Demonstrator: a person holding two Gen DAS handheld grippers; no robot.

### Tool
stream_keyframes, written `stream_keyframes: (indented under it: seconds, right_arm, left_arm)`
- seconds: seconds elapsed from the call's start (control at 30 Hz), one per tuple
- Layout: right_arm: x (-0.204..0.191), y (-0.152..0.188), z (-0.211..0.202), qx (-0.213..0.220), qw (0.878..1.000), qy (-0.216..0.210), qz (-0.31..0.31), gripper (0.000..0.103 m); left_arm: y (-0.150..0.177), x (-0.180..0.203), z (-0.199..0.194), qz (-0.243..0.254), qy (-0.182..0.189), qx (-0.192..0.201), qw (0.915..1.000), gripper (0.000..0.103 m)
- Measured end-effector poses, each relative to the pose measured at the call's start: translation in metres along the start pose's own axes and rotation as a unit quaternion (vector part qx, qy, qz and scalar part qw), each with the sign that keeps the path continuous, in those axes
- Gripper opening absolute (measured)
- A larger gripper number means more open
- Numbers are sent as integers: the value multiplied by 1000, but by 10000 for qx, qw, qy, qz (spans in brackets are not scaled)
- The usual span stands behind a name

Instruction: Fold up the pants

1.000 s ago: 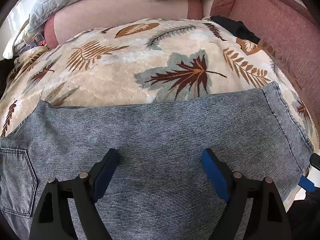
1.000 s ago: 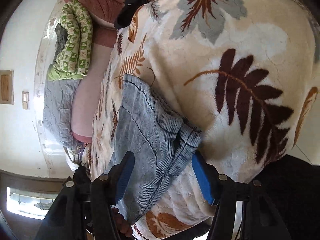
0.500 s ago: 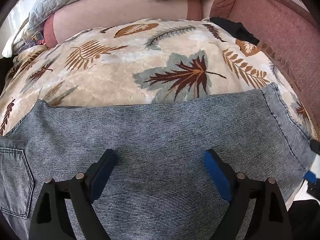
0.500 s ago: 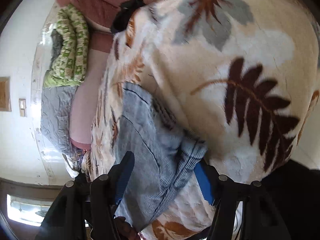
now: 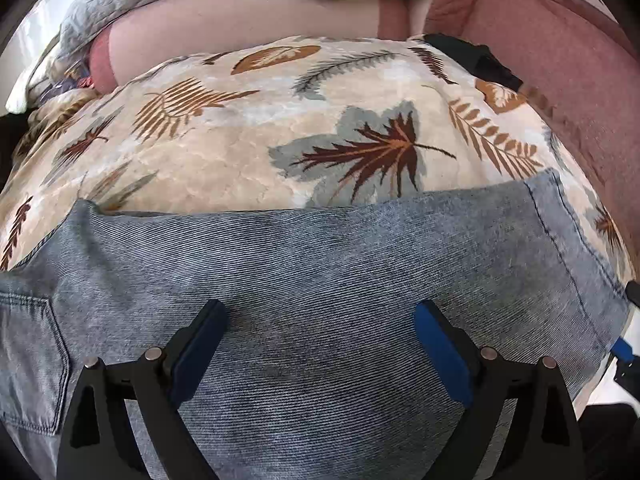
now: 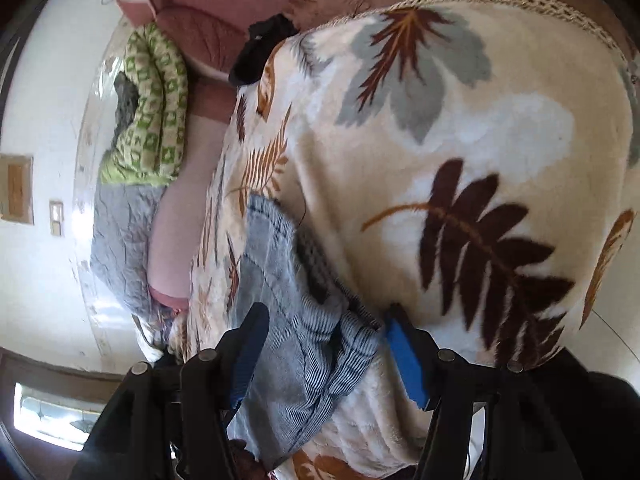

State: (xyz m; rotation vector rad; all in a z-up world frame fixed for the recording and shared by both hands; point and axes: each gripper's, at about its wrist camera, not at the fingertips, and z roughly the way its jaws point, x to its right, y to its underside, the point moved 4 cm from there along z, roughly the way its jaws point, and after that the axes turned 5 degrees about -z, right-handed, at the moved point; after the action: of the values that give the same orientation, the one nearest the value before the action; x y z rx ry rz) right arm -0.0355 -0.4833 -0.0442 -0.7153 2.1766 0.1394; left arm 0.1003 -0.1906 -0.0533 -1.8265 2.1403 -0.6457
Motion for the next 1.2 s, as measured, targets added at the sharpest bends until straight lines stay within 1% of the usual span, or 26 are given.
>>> stream_keyframes:
  seconds: [0.03,0.07,0.1,0.17,0.2,0.23,0.3,0.37,0.43,0.57,0.6,0.67,0.7,0.73,0.77,0.8,0.83,0.9,0.93,1.0,1.03,1.07,1.1,1.13,1.17,1.2]
  right_arm:
    - [-1,-1,2,-49,10000,-39,-33,64]
    - [-2,-1,2,-66,9999,-62,-123,64]
    - [-6,0,2,-74,9995,-22,-320,61]
    - [-11,3,3,-115,9982,95,-587,34]
    - [-12,6,5,-169,9971,197,-722,32]
    - [-13,8,6,-155,9961,304,-815,29]
    - [-15,10,5,-96,9938,456,-1014,26]
    - [-19,12,3,-39,9919,502,-1167,21]
    - [-25,14,0,43,9889,573,-1370,20]
    - [-49,20,-9,294,9770,817,-1946,19]
    - [-55,21,-12,354,9739,847,-2075,19]
    - [-62,23,-15,447,9689,915,-2256,19]
    - [-64,23,-14,443,9672,950,-2315,19]
    - [-63,22,-12,432,9664,985,-2335,19]
    - [-62,21,-8,396,9667,1026,-2311,19]
    - [-59,20,-5,313,9689,1025,-2232,19]
    - [-56,20,-4,277,9699,1019,-2192,19]
    - [-56,19,-4,267,9697,1042,-2195,19]
    - [-56,18,-4,257,9697,1047,-2191,19]
    - [-58,17,-4,235,9695,1060,-2198,19]
    - [-61,17,-4,250,9676,1095,-2262,19]
    - [-64,18,-4,261,9663,1110,-2308,19]
    - [-68,18,-3,262,9649,1116,-2361,19]
    - [-74,19,-3,265,9641,1101,-2403,19]
    - [-79,22,-4,272,9628,1074,-2464,19]
    - [-90,26,-6,297,9596,1031,-2603,19]
  left_arm:
    - [-1,0,-3,-45,-21,31,10000,95]
    - [-3,3,-9,-65,-11,153,9999,95]
    - [-5,7,-14,-37,-11,258,9997,95]
    - [-7,16,-24,87,-53,492,9987,95]
    - [-8,23,-28,194,-61,589,9981,95]
    - [-8,28,-27,281,-62,592,9978,95]
    - [-3,39,-15,520,-184,366,9978,95]
    - [7,44,5,716,-377,83,9967,95]
    - [7,40,3,566,-300,275,9976,96]
    - [3,34,-1,419,-178,80,9989,96]
    - [1,33,-6,402,-155,113,9990,96]
    - [2,34,-17,346,-138,384,9986,96]
    - [2,34,-19,364,-192,427,9982,96]
    - [5,33,-13,460,-409,308,9976,96]
    - [9,33,-3,546,-525,95,9971,97]
    - [11,34,7,613,-518,-45,9968,99]
    - [10,31,5,589,-473,31,9971,99]
    - [4,24,-6,333,-334,-57,9989,98]
    - [1,19,-16,210,-270,90,9994,98]
    - [2,12,-29,227,-199,208,9993,98]
    - [6,7,-31,207,-215,203,9993,98]
    - [15,0,-24,135,-291,47,9995,98]
    - [22,-2,-10,184,-335,-230,9990,99]
    - [28,-2,-1,376,-382,-132,9985,101]
    - [29,0,-4,484,-459,30,9978,103]
    - [29,1,-5,464,-482,21,9978,103]
